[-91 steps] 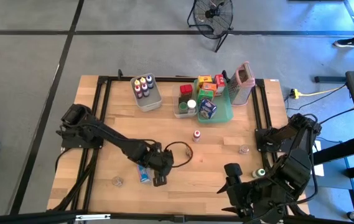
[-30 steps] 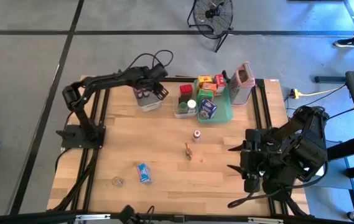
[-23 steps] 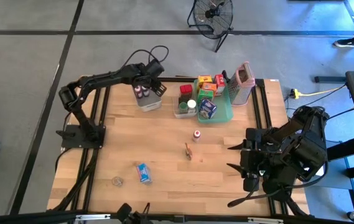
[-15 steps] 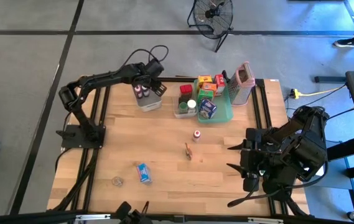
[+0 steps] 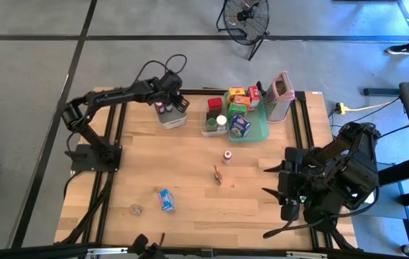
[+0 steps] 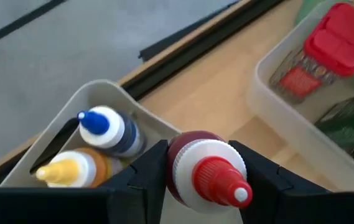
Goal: Pick & Place Kitchen Items
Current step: Put the red food coloring bottle into the gray bin
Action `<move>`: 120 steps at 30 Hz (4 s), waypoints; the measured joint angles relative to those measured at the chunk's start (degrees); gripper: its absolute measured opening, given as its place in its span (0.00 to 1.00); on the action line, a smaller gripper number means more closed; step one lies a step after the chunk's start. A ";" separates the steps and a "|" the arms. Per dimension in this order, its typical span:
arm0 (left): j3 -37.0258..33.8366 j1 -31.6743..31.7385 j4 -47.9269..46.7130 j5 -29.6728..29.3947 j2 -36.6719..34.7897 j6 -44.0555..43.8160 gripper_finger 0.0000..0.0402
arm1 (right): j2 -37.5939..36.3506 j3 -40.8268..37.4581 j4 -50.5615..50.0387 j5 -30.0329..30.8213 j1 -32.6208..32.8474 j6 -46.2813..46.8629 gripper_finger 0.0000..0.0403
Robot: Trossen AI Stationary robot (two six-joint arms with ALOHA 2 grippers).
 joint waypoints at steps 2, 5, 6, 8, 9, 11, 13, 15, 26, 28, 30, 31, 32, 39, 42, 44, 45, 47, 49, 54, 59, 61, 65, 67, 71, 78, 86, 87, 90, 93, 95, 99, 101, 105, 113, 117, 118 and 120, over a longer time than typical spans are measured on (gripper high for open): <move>-0.38 0.01 0.74 -0.31 -0.13 0.01 0.36 | -0.21 0.00 0.00 0.60 -0.28 -0.49 0.59; -0.42 0.25 0.52 -0.77 -0.04 0.03 0.36 | -0.29 0.00 0.00 0.69 -0.90 -1.10 0.59; -0.42 0.25 0.71 -1.42 0.07 -0.15 0.36 | -0.29 0.00 0.00 0.68 -1.07 -1.34 0.59; -0.44 0.25 0.32 -3.51 0.29 -1.29 0.36 | -0.29 0.00 0.00 0.67 -1.12 -1.65 0.59; -0.44 0.25 0.08 -4.55 0.29 -1.53 0.36 | -0.29 0.00 0.00 0.67 -1.14 -1.65 0.59; -0.44 0.39 0.28 -5.06 0.29 -1.76 0.36 | -0.29 0.00 0.02 0.59 -1.14 -1.61 0.59; -0.44 0.56 0.59 -4.13 0.29 -1.66 0.36 | -0.29 0.00 0.00 0.50 -1.14 -1.33 0.59; -0.44 0.60 0.68 -3.80 0.31 -2.02 0.36 | -0.29 0.00 0.02 0.43 -1.14 -1.16 0.59; -0.44 0.62 -0.83 -5.12 2.76 -6.43 0.36 | -0.29 0.00 0.66 0.25 -1.12 -0.51 0.59; -0.44 0.62 -0.63 -5.14 2.76 -6.41 0.36 | -0.29 0.00 0.70 0.22 -1.12 -0.51 0.59; -0.44 0.62 -0.64 -5.28 2.76 -6.65 0.37 | -0.29 0.00 0.74 0.21 -1.12 -0.51 0.59; -0.44 0.62 -0.67 -5.30 2.76 -7.10 0.38 | -0.29 0.00 0.81 0.22 -1.12 -0.51 0.59; -0.44 0.62 -0.66 -5.30 2.76 -7.39 0.39 | -0.29 0.00 0.91 0.23 -1.12 -0.51 0.59; -0.44 0.62 -0.62 -5.26 3.23 -7.54 0.41 | -0.29 0.00 1.14 0.23 -1.12 -0.51 0.59; -0.44 0.62 -0.66 -5.12 4.34 -7.85 0.41 | -0.29 0.00 1.18 0.22 -1.12 -0.51 0.59; -0.39 0.60 -0.36 -4.61 5.23 -8.18 0.41 | -0.29 0.00 1.38 0.23 -1.12 -0.51 0.59; -0.35 0.60 -0.16 -4.08 5.55 -8.24 0.41 | -0.29 0.00 1.36 0.23 -1.12 -0.51 0.59; -0.37 0.60 0.20 -3.90 6.04 -7.94 0.41 | -0.29 0.00 1.50 0.23 -1.12 -0.51 0.59; -0.37 0.60 1.12 -3.91 6.08 -7.95 0.41 | -0.29 0.00 1.55 0.23 -1.12 -0.51 0.59; -0.37 0.61 1.46 -4.03 6.12 -7.96 0.41 | -0.29 0.00 1.60 0.23 -1.12 -0.51 0.59; -0.37 0.49 1.48 -5.69 6.12 -7.93 0.43 | -0.29 0.00 1.69 0.23 -1.12 -0.51 0.59; -0.37 0.49 1.48 -5.70 6.12 -7.96 0.43 | -0.29 0.00 1.69 0.23 -1.12 -0.51 0.59; -0.37 0.47 1.48 -5.71 6.12 -8.75 0.43 | -0.27 0.00 1.77 0.23 -1.12 -0.51 0.59; -0.37 0.46 1.48 -5.74 6.12 -8.84 0.43 | -0.27 0.00 1.83 0.23 -1.12 -0.51 0.59; -0.37 0.42 1.48 -6.35 6.12 -8.83 0.43 | -0.27 0.00 2.02 0.23 -1.12 -0.51 0.59; -0.37 0.43 1.48 -8.14 6.12 -8.83 0.44 | -0.27 0.00 2.02 0.25 -1.12 -0.51 0.59; -0.37 0.45 1.50 -8.30 6.12 -8.83 0.44 | -0.27 0.00 1.99 0.25 -1.12 -0.51 0.59; -0.37 0.44 1.50 -8.27 6.12 -8.83 0.44 | -0.27 0.00 1.99 0.26 -1.11 -0.51 0.59; -0.39 0.42 1.50 -8.27 6.12 -8.83 0.45 | -0.27 0.00 1.97 0.26 -1.12 -0.51 0.59; -0.38 0.44 1.60 -8.26 6.12 -8.83 0.45 | -0.27 0.00 1.99 0.26 -1.12 -0.51 0.59; -0.40 0.43 2.00 -8.05 6.12 -8.90 0.45 | -0.27 0.00 1.99 0.26 -1.12 -0.51 0.59; -0.40 0.42 2.40 -5.80 6.12 -8.98 0.45 | -0.27 0.00 1.99 0.26 -1.10 -0.51 0.59; -0.40 0.44 2.53 -4.89 6.12 -8.94 0.45 | -0.27 0.00 1.99 0.26 -1.12 -0.51 0.59; -0.40 0.21 2.40 -4.18 6.11 -8.94 0.45 | -0.27 0.00 1.99 0.28 -1.12 -0.52 0.59; -0.44 0.05 2.38 -5.37 3.49 -8.39 0.45 | -0.27 0.00 1.99 0.28 -1.10 -0.53 0.59; -0.44 0.05 2.40 -6.57 1.84 -8.37 0.45 | -0.27 0.00 1.99 0.28 -1.12 -0.53 0.59; -0.44 0.05 2.38 -6.64 1.33 -8.36 0.45 | -0.27 0.00 1.98 0.28 -1.10 -0.52 0.59; -0.44 0.05 2.40 -6.52 0.31 -8.37 0.45 | -0.27 0.00 1.98 0.28 -1.11 -0.53 0.59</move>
